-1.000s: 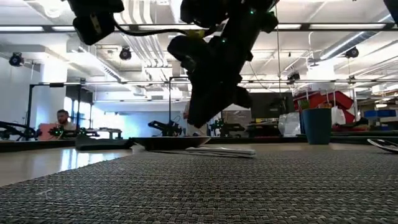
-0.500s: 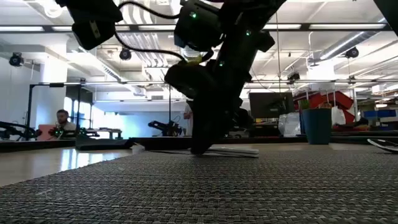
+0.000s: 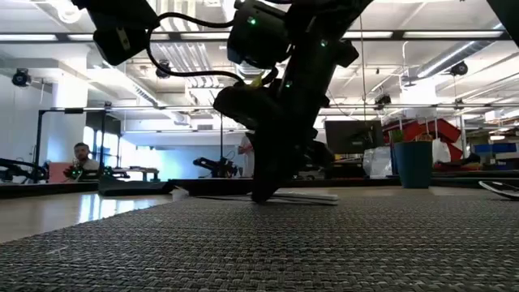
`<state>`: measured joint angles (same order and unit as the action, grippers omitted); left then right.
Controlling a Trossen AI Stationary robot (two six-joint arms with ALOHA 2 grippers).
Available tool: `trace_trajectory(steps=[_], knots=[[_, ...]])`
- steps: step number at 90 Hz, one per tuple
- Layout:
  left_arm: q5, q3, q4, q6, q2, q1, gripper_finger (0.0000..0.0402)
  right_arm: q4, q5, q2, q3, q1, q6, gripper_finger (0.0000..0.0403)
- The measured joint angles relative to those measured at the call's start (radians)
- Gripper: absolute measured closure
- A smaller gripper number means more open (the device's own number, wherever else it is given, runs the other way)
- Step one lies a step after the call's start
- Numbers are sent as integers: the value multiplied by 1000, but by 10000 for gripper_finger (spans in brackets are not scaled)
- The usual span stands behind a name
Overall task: Set table place
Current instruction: Put the blue knife on the gray mat
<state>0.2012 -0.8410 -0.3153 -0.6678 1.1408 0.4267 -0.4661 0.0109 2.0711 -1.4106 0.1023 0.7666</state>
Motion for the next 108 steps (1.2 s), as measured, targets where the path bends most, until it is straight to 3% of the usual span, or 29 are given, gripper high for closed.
trace_trajectory(steps=[24,53,67,85,108], knots=[[1,0,1,0,0,0,402,-6,34,-55,-6,2,-37,384],[1,0,0,-4,0,0,402,-9,40,-54,6,2,-79,256],[1,0,0,-5,0,0,402,-9,67,-54,34,-5,-74,223],[1,0,0,-4,0,0,402,-3,71,-54,79,-14,-45,242],[2,0,0,1,0,0,402,-3,78,-57,95,-15,-44,328]])
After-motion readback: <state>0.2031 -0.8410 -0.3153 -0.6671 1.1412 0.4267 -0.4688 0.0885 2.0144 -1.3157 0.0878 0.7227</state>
